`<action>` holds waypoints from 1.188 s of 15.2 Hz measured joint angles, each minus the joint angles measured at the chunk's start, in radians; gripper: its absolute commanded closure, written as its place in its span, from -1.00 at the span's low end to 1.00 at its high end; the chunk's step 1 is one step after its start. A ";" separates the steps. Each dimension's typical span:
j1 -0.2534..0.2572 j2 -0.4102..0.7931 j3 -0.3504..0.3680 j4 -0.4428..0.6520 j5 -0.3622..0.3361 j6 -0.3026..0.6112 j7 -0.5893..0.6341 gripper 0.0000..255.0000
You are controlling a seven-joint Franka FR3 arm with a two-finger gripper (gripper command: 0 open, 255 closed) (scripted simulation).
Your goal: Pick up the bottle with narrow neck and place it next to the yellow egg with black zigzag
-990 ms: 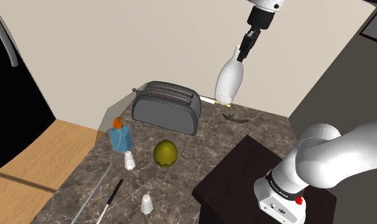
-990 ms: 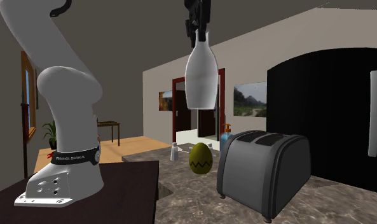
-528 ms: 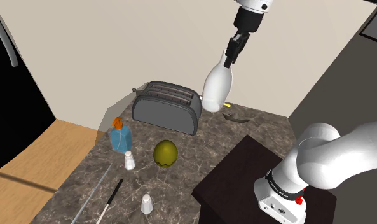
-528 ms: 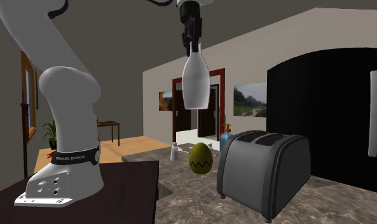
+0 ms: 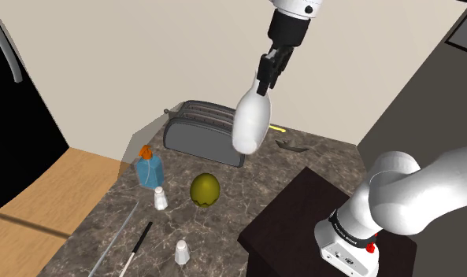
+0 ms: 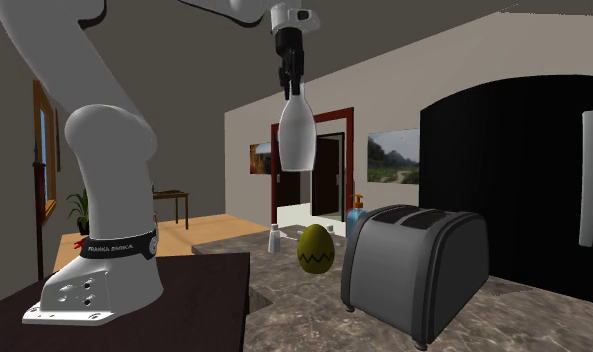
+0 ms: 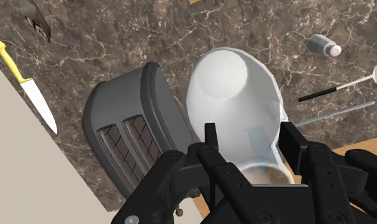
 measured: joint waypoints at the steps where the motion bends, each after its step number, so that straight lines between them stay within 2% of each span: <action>1: 0.006 0.015 0.020 0.013 0.006 0.003 0.025 1.00; 11: 0.062 0.155 0.216 0.144 0.039 0.023 0.272 1.00; 14: 0.074 0.236 0.278 0.229 0.024 0.020 0.352 1.00; 18: 0.080 0.246 0.294 0.200 0.025 0.060 0.373 1.00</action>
